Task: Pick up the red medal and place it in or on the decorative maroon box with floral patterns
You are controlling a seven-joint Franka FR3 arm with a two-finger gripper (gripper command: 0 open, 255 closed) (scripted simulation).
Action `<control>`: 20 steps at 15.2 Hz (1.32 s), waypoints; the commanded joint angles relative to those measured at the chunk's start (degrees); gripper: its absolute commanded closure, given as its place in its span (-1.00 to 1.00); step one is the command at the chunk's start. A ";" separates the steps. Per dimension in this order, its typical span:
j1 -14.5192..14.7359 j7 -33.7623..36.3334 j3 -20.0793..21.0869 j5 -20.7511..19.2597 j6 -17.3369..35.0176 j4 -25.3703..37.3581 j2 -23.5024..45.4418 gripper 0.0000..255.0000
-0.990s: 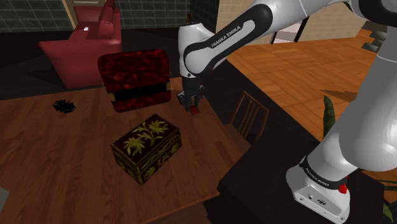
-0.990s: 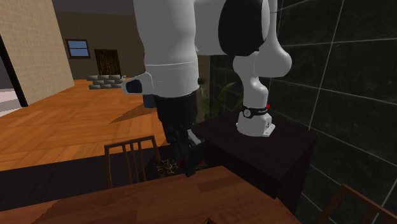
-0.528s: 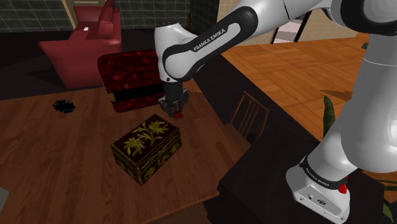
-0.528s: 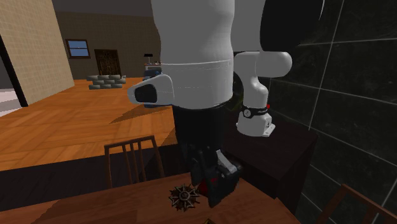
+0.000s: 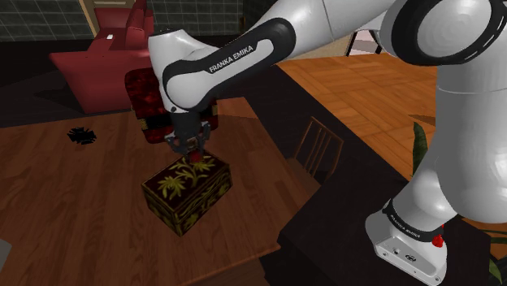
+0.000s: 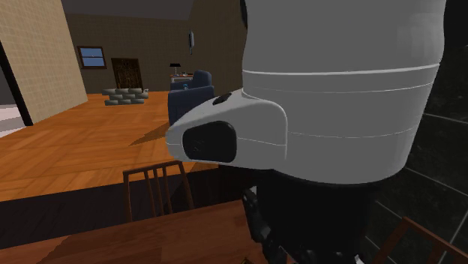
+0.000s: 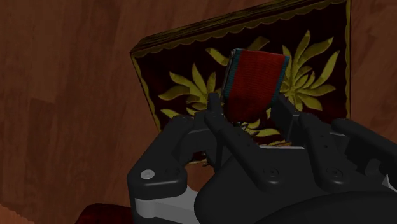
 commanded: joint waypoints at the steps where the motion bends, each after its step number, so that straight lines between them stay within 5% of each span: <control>1: 1.08 1.13 0.09 -0.35 -1.14 2.99 1.84 1.00; 20: 1.64 1.56 -0.79 -1.62 7.28 0.70 8.04 1.00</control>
